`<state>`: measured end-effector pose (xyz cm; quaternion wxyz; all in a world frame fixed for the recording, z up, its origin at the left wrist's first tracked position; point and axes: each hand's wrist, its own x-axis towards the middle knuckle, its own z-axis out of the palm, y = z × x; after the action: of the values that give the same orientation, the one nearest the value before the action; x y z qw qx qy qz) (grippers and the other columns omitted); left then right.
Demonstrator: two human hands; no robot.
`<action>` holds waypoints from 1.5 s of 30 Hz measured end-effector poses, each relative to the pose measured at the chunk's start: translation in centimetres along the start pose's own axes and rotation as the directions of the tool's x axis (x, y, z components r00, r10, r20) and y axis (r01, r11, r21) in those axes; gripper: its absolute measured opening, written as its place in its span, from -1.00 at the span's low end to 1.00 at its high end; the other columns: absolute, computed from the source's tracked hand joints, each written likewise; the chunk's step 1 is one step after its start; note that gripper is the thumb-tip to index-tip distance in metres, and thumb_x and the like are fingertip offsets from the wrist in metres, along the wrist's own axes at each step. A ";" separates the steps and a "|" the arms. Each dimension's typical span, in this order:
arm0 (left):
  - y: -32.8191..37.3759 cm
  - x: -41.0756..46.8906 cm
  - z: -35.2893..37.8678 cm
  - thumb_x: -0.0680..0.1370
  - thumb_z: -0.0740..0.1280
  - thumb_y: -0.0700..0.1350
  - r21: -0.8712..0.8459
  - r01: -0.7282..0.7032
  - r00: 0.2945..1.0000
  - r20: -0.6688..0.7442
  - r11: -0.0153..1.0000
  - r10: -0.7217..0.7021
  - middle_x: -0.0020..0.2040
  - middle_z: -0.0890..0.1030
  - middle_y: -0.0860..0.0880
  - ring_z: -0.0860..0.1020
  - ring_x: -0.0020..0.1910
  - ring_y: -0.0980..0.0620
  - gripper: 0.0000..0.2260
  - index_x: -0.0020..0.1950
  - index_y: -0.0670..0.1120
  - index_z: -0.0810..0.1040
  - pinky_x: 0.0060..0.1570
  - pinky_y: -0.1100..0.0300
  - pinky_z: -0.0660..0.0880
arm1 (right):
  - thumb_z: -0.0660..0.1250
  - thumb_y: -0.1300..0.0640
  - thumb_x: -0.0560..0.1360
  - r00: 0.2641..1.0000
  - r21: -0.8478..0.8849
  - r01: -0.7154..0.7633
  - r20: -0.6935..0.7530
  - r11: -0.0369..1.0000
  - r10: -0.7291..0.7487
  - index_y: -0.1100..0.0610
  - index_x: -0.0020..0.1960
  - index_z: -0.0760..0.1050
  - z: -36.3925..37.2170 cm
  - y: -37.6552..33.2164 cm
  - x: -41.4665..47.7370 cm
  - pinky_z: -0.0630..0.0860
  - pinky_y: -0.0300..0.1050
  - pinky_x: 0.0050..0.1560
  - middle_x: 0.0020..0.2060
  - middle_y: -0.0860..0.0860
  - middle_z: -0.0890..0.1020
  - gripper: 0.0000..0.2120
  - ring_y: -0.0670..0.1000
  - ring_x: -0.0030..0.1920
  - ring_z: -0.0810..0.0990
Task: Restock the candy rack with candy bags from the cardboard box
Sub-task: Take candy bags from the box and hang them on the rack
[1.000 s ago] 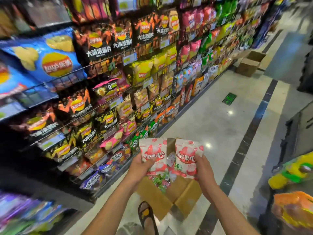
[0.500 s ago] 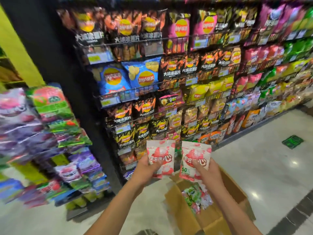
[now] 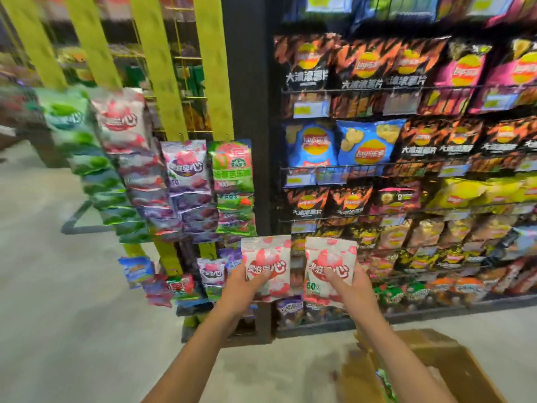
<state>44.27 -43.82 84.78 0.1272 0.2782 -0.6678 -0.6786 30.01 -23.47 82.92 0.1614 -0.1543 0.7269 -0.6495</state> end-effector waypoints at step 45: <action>3.9 6.5 -29.0 0.62 0.44 -0.05 -0.115 -0.149 0.972 -0.200 0.982 0.124 0.08 0.76 0.07 0.74 0.06 0.03 -0.75 0.29 0.05 0.59 0.20 -0.09 0.64 | 0.43 0.04 0.58 0.882 0.027 0.408 0.244 0.913 -0.402 0.07 0.20 0.52 36.8 -30.5 11.6 0.53 -0.29 -0.40 -0.01 0.02 0.71 -0.76 -0.05 -0.19 0.67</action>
<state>54.06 -71.87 88.53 0.2553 0.2870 -0.6244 -0.6801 36.08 -64.74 109.00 0.1087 -0.3835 0.6610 -0.6357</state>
